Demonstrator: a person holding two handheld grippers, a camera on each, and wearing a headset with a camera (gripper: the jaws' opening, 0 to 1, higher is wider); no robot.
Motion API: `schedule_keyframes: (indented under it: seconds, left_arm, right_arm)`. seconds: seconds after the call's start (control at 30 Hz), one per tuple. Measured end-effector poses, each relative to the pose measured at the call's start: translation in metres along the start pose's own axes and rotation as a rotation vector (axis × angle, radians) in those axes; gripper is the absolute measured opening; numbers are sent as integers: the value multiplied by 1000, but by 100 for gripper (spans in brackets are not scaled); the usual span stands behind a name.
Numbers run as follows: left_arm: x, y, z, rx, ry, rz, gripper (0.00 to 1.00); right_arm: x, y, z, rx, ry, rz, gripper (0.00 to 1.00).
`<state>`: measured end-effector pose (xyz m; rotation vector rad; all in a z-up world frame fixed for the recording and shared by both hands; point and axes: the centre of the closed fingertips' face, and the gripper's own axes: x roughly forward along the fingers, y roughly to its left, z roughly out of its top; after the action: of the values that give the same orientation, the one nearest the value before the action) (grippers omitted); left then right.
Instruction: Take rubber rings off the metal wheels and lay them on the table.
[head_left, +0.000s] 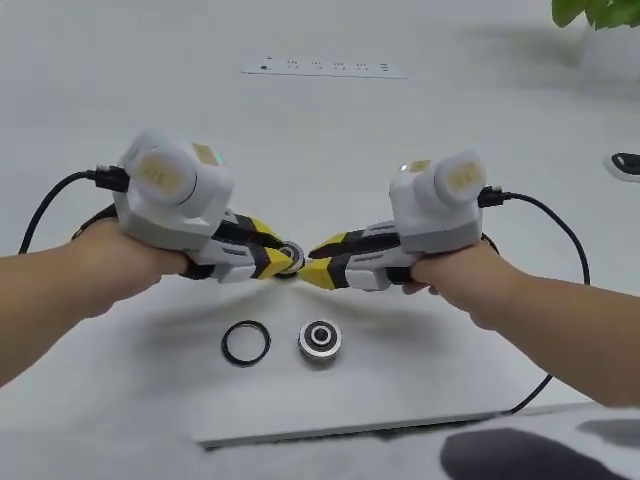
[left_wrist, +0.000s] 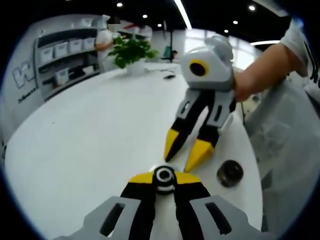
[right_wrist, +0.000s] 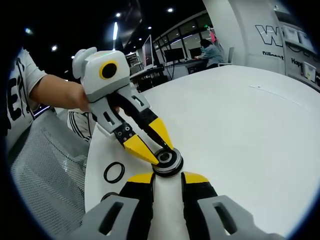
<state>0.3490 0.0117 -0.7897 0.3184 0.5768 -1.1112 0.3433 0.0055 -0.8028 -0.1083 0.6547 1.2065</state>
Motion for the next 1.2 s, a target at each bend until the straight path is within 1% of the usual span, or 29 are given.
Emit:
schedule_keyframes:
  seconds: [0.27, 0.4, 0.57, 0.67, 0.87, 1.03, 1.2]
  left_arm:
    - [0, -1, 0, 1, -3, 6, 14]
    - [0, -1, 0, 1, -6, 9, 14]
    - [0, 0, 0, 0, -8, 9, 14]
    - [1, 0, 0, 3, -7, 8, 14]
    - [1, 0, 1, -1, -8, 12, 14]
    - [1, 0, 1, -5, -7, 16, 14]
    - [2, 0, 1, 12, -2, 24, 14]
  right_arm:
    - [4, -1, -1, -19, 10, -3, 17]
    - [6, 2, -2, -43, 10, 8, 16]
    - [5, 1, -2, -69, 3, 5, 15]
    - [4, 1, -3, -87, 4, 4, 12]
    - [3, 4, -3, -88, 2, 4, 7]
    - [2, 5, -3, -86, 1, -3, 4]
    - [1, 4, -4, -59, 2, -5, 1]
